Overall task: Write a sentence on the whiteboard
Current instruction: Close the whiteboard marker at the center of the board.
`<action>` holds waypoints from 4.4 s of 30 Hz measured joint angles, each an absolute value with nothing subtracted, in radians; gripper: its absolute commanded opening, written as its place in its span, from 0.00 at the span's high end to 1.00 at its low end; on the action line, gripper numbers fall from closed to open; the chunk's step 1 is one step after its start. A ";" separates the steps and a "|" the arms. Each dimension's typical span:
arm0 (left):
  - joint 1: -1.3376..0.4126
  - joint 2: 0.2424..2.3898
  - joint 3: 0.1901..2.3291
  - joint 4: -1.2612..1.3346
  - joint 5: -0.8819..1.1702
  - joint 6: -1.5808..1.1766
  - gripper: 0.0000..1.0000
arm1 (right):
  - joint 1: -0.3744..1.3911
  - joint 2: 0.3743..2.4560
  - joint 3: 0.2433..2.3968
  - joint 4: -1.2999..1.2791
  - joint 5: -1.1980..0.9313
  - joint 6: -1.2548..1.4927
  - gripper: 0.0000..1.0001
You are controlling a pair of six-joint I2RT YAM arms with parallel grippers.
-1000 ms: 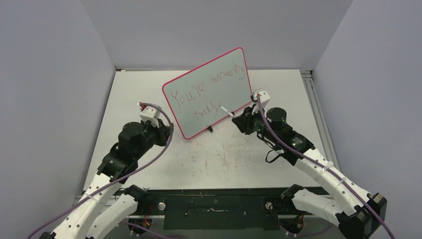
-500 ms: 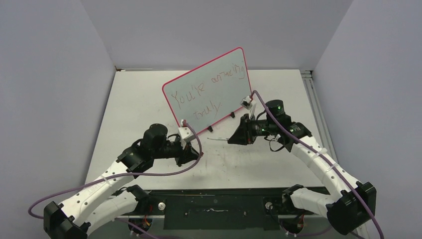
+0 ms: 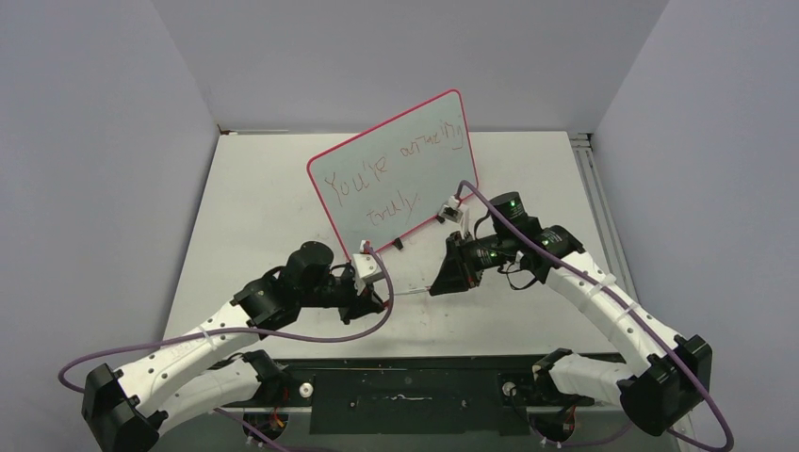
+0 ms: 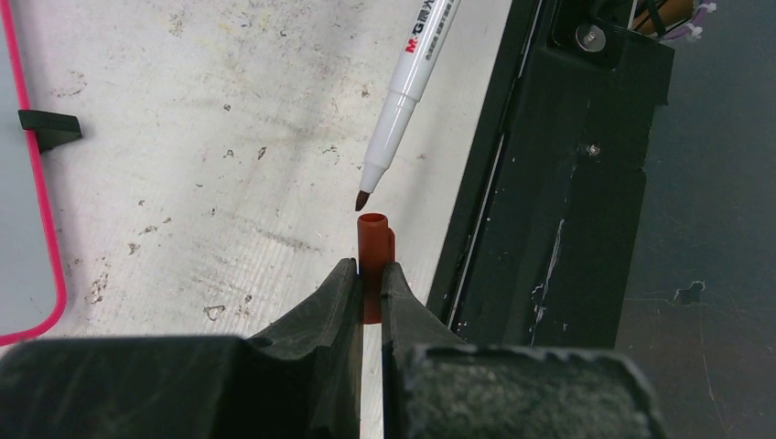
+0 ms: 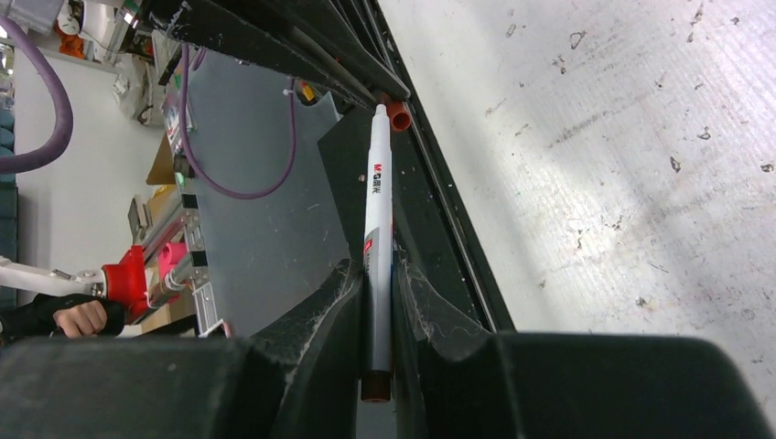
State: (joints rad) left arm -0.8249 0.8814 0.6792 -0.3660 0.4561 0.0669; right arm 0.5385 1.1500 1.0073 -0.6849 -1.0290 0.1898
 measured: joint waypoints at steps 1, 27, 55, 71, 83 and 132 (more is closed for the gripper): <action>-0.825 0.881 0.679 -0.367 0.453 0.068 1.00 | 0.538 1.148 1.010 -0.693 -1.028 0.189 0.95; -0.826 0.847 0.665 -0.371 0.438 0.074 1.00 | 0.579 1.154 1.027 -0.760 -0.965 0.157 0.95; -0.830 0.848 0.665 -0.371 0.468 0.076 1.00 | 0.598 1.175 1.032 -0.764 -0.965 0.145 0.95; -0.854 0.847 0.653 -0.385 0.469 0.087 1.00 | 0.637 1.195 1.032 -0.765 -0.965 0.142 0.95; -0.915 0.791 0.644 -0.384 0.447 0.087 1.00 | 0.663 1.201 1.032 -0.771 -0.983 0.142 0.95; -1.065 0.741 0.627 -0.461 0.345 0.060 1.00 | 0.808 1.286 1.010 -0.722 -1.003 0.180 0.95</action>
